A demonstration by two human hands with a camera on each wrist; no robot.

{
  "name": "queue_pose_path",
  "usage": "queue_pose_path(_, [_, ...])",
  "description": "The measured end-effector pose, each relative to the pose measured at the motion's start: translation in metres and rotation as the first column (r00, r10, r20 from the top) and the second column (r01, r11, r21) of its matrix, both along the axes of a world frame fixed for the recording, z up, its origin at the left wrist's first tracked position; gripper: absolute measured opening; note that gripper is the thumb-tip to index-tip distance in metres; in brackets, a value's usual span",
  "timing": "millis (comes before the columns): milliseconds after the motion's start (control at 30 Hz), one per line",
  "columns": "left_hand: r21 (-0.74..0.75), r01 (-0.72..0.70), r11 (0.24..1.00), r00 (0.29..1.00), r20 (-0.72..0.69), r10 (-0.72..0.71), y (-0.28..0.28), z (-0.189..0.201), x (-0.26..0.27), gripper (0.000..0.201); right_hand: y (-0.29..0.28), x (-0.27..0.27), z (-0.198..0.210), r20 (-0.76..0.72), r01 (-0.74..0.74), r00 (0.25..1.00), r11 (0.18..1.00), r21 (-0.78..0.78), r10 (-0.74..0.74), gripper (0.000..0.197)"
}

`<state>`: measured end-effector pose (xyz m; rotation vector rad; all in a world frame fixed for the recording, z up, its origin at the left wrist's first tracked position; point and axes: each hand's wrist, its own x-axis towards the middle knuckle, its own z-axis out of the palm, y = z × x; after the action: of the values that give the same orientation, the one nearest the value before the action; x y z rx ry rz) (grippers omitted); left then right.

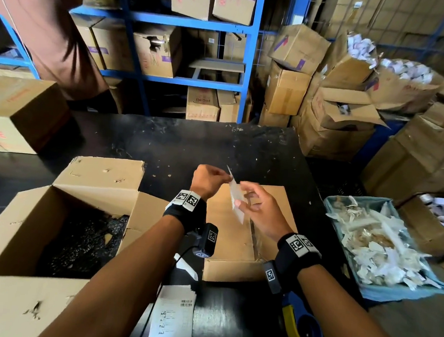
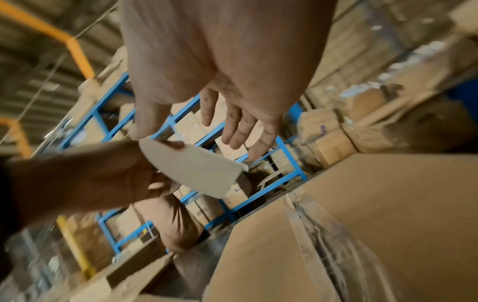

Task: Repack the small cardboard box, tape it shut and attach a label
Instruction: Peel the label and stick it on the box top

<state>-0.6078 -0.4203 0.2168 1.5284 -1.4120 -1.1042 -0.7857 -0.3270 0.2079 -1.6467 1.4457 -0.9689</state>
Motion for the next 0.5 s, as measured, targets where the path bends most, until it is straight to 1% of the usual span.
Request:
queue_pose_path(33, [-0.041,0.025,0.999,0.995,-0.098,-0.029,0.001,0.0,0.003,0.014,0.0,-0.003,-0.001,0.018,0.014,1.0,1.0,0.017,-0.014,0.06])
queue_pose_path(67, [-0.084,0.049,0.995,0.983,-0.172,-0.063,0.001,0.002,0.007,0.014,0.0,-0.006,-0.001,0.052,0.038,0.998,0.999,0.024,-0.039,0.067])
queue_pose_path(100, [-0.12,0.074,0.99,0.975,-0.201,-0.097,0.003,0.003,0.011,0.011,0.0,-0.009,-0.002,0.088,0.073,0.993,0.997,0.03,-0.075,0.068])
queue_pose_path(167, [-0.176,0.133,0.975,0.965,-0.202,-0.168,0.007,0.005,0.018,0.004,-0.002,-0.011,-0.002,0.171,0.156,0.972,0.987,0.045,-0.162,0.061])
queue_pose_path(200, [-0.202,0.156,0.967,0.956,-0.217,-0.2,0.009,0.006,0.022,0.004,-0.004,-0.01,-0.002,0.233,0.203,0.949,0.977,0.062,-0.212,0.055])
queue_pose_path(267, [-0.224,0.166,0.96,0.931,-0.285,-0.227,0.013,0.007,0.028,0.007,-0.008,-0.005,-0.003,0.331,0.278,0.895,0.954,0.112,-0.3,0.045])
queue_pose_path(300, [-0.218,0.166,0.962,0.92,-0.316,-0.23,0.014,0.007,0.031,0.005,-0.009,-0.003,-0.004,0.361,0.299,0.872,0.944,0.142,-0.331,0.041])
queue_pose_path(333, [-0.214,0.169,0.962,0.909,-0.343,-0.236,0.016,0.007,0.034,0.002,-0.011,-0.001,-0.006,0.4,0.301,0.849,0.938,0.174,-0.346,0.036])
queue_pose_path(400, [-0.205,0.163,0.965,0.899,-0.371,-0.231,0.018,0.003,0.038,0.005,-0.013,0.004,-0.01,0.474,0.267,0.811,0.938,0.223,-0.344,0.023])
queue_pose_path(500, [-0.181,0.111,0.977,0.908,-0.381,-0.173,0.022,-0.003,0.042,0.003,-0.013,0.011,-0.013,0.486,0.247,0.815,0.948,0.202,-0.315,0.015])
